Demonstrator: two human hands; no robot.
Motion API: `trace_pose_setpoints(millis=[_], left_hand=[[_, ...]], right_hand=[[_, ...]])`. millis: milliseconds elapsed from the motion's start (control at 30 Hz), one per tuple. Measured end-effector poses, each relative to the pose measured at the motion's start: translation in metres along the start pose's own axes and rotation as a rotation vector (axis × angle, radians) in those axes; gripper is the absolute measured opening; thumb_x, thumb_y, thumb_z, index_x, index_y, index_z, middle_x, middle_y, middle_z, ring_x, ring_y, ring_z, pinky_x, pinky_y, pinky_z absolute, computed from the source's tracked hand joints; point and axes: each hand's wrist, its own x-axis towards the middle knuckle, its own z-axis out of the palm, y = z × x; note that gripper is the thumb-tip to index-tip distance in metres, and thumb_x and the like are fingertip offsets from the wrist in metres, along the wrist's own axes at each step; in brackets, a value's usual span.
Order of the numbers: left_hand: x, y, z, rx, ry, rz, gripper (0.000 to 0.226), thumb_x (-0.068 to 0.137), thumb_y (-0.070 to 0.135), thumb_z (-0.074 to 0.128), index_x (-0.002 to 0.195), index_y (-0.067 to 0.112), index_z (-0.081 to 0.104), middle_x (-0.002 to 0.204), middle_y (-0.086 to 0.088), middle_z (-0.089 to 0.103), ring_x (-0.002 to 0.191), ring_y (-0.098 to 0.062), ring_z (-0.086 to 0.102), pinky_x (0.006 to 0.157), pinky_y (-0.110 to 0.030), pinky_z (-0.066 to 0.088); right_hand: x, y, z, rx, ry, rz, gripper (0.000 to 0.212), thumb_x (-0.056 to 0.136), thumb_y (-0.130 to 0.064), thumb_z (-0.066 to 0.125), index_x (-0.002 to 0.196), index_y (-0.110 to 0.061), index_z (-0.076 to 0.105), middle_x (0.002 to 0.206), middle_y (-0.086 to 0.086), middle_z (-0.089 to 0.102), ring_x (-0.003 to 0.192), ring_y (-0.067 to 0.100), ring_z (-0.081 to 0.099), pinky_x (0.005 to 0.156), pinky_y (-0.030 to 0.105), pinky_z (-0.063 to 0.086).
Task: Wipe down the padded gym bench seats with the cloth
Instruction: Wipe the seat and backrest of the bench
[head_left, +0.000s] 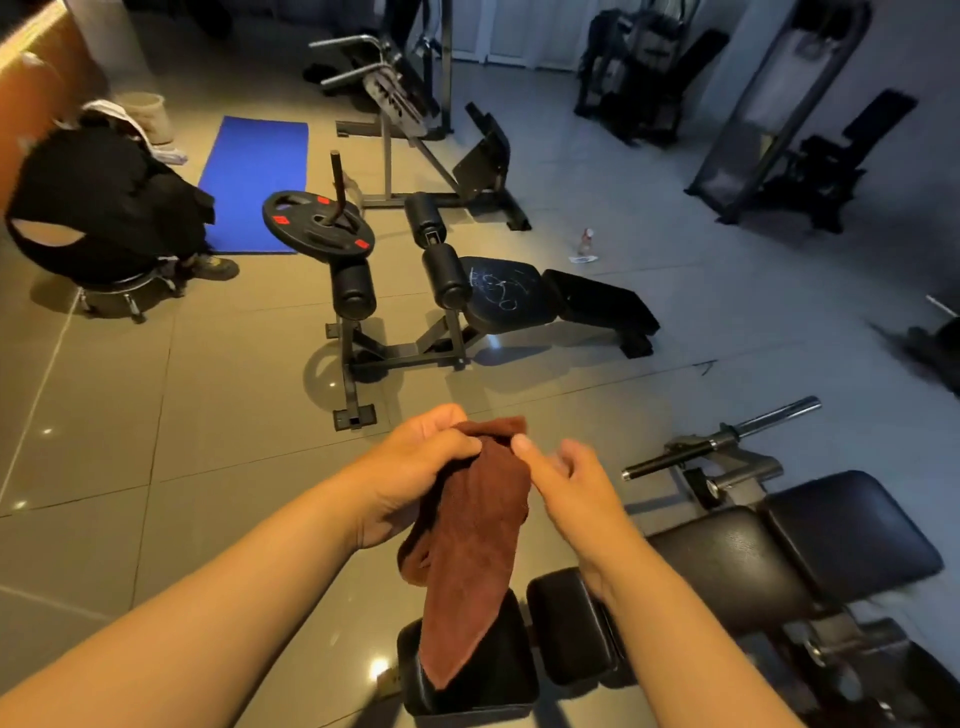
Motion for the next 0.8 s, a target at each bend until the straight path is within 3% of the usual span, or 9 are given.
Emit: trace_pose_setpoints(millis=[33, 100, 200, 267, 367, 500, 633, 700, 800], left_hand=[[0.002, 0.001, 0.002, -0.028, 0.019, -0.008, 0.038, 0.097, 0.011, 0.051, 0.064, 0.027, 0.060, 0.066, 0.001, 0.054, 0.062, -0.011, 0.051, 0.058, -0.027, 0.038], [0.007, 0.005, 0.005, -0.123, 0.064, -0.001, 0.023, 0.096, 0.008, 0.049, 0.082, 0.019, 0.063, 0.074, -0.004, 0.057, 0.067, -0.013, 0.053, 0.060, -0.028, 0.040], [0.013, 0.013, 0.000, -0.191, 0.090, 0.023, 0.036, 0.097, 0.005, 0.045, 0.113, 0.027, 0.069, 0.080, -0.009, 0.060, 0.071, -0.018, 0.055, 0.065, -0.032, 0.043], [0.013, 0.022, -0.006, -0.127, 0.037, 0.024, 0.044, 0.098, 0.006, 0.041, 0.116, 0.035, 0.069, 0.081, -0.011, 0.056, 0.071, -0.019, 0.053, 0.063, -0.032, 0.042], [0.016, 0.041, -0.022, -0.058, -0.010, 0.025, 0.043, 0.100, 0.008, 0.040, 0.115, 0.036, 0.070, 0.088, -0.012, 0.054, 0.075, -0.022, 0.052, 0.063, -0.032, 0.044], [0.031, 0.058, -0.052, -0.046, -0.113, 0.049, 0.045, 0.099, 0.007, 0.041, 0.120, 0.035, 0.069, 0.103, -0.014, 0.062, 0.092, -0.028, 0.057, 0.078, -0.037, 0.049], [0.053, 0.071, -0.097, -0.108, -0.221, 0.018, 0.048, 0.098, 0.004, 0.040, 0.123, 0.033, 0.069, 0.104, -0.014, 0.067, 0.095, -0.028, 0.062, 0.091, -0.040, 0.049], [0.066, 0.080, -0.124, -0.107, -0.255, 0.009, 0.048, 0.099, 0.003, 0.039, 0.123, 0.031, 0.070, 0.105, -0.015, 0.070, 0.095, -0.025, 0.065, 0.092, -0.040, 0.050], [0.085, 0.101, -0.174, -0.021, -0.263, 0.015, 0.049, 0.095, -0.001, 0.039, 0.119, 0.027, 0.072, 0.112, -0.019, 0.068, 0.095, -0.026, 0.066, 0.088, -0.036, 0.051]], right_hand=[[0.006, 0.015, 0.001, 0.120, -0.072, 0.191, 0.115, 0.069, -0.085, 0.065, 0.158, -0.022, 0.027, 0.154, 0.001, 0.045, 0.134, 0.024, 0.050, 0.109, 0.041, 0.044], [0.012, 0.034, 0.000, 0.422, -0.240, 0.411, 0.113, 0.075, -0.091, 0.049, 0.154, -0.012, 0.036, 0.141, 0.014, 0.060, 0.124, 0.030, 0.062, 0.107, 0.050, 0.047], [0.009, 0.036, 0.003, 0.521, -0.373, 0.396, 0.090, 0.092, -0.079, 0.023, 0.133, -0.011, 0.064, 0.128, 0.016, 0.068, 0.121, 0.031, 0.064, 0.110, 0.047, 0.044], [0.009, 0.027, 0.004, 0.611, -0.408, 0.285, 0.086, 0.095, -0.075, 0.018, 0.138, -0.014, 0.061, 0.135, 0.016, 0.064, 0.129, 0.032, 0.058, 0.110, 0.046, 0.041], [0.018, 0.011, 0.009, 0.712, -0.395, 0.192, 0.072, 0.099, -0.071, 0.027, 0.149, -0.024, 0.047, 0.144, 0.015, 0.057, 0.132, 0.034, 0.055, 0.108, 0.049, 0.043], [0.042, -0.006, 0.033, 0.462, -0.306, -0.049, 0.069, 0.092, -0.078, 0.042, 0.149, -0.039, 0.046, 0.144, -0.004, 0.058, 0.138, 0.022, 0.049, 0.122, 0.054, 0.025], [0.057, -0.039, 0.078, 0.688, -0.359, -0.099, 0.059, 0.105, -0.057, 0.029, 0.150, -0.023, 0.043, 0.145, 0.012, 0.056, 0.136, 0.032, 0.051, 0.118, 0.057, 0.030], [0.069, -0.051, 0.103, 0.737, -0.274, -0.086, 0.057, 0.103, -0.048, 0.048, 0.148, -0.014, 0.045, 0.142, 0.016, 0.058, 0.134, 0.033, 0.053, 0.117, 0.055, 0.035], [0.096, -0.073, 0.131, 0.693, 0.021, -0.091, 0.059, 0.089, -0.025, 0.074, 0.142, -0.010, 0.052, 0.128, 0.014, 0.068, 0.120, 0.030, 0.064, 0.109, 0.053, 0.046]])
